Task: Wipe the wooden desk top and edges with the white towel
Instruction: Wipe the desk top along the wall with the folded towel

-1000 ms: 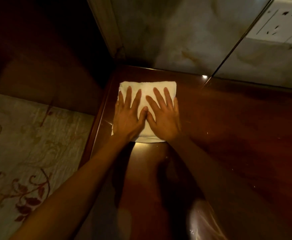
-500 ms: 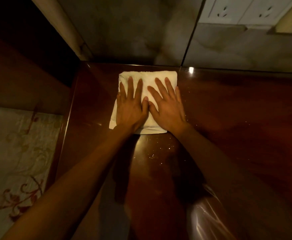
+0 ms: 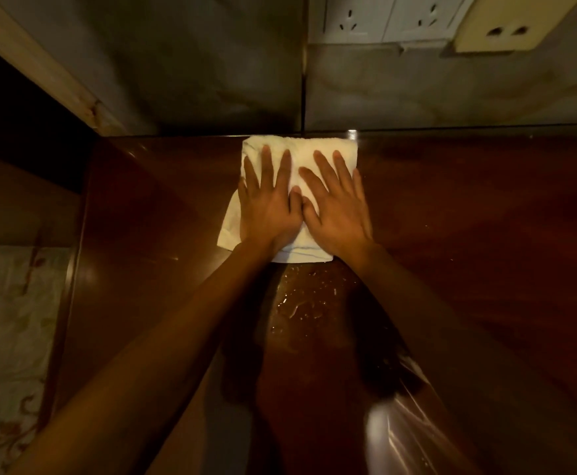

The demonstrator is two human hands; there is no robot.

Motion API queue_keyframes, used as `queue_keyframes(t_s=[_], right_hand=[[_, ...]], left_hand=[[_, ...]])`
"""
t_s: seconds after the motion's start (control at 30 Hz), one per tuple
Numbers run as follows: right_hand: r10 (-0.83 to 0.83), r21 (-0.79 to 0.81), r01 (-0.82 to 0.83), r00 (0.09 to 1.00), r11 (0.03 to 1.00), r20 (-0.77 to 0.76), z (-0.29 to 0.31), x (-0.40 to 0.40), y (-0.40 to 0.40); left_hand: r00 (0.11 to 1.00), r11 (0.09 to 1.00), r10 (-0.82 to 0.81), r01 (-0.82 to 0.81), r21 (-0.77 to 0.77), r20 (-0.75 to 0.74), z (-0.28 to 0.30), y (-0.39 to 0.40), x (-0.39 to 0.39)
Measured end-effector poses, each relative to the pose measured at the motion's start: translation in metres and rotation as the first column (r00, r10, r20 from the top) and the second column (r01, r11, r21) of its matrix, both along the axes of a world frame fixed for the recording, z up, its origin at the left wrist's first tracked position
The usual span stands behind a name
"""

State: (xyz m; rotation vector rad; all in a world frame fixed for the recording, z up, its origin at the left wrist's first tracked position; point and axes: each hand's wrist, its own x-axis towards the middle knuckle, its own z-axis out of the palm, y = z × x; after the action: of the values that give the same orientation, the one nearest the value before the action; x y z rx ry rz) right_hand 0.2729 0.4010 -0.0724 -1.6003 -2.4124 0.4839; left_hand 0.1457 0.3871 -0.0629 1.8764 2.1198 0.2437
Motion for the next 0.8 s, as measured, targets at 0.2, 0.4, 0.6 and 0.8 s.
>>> queue_keyframes(t_s=[0.2,0.4,0.6,0.8], right_hand=[[-0.058,0.001,0.058,0.998,0.998,0.004,0.0,0.029,0.005],[-0.094,0.017,0.094,0.996,0.995,-0.004,-0.001,0.057,0.011],[-0.097,0.029,0.096,0.995,0.995,0.026,-0.002,0.089,0.022],[-0.109,0.035,0.107,0.993,0.994,0.04,-0.002,0.125,0.029]], left_hand=[[0.998,0.998,-0.067,0.067,-0.005,-0.016,0.002,0.014,0.031],[0.994,0.994,-0.108,0.107,-0.011,-0.035,0.0,0.027,0.061],[0.992,0.994,-0.105,0.104,-0.016,-0.072,-0.006,0.039,0.096],[0.989,0.993,-0.121,0.12,-0.017,-0.084,-0.007,0.047,0.132]])
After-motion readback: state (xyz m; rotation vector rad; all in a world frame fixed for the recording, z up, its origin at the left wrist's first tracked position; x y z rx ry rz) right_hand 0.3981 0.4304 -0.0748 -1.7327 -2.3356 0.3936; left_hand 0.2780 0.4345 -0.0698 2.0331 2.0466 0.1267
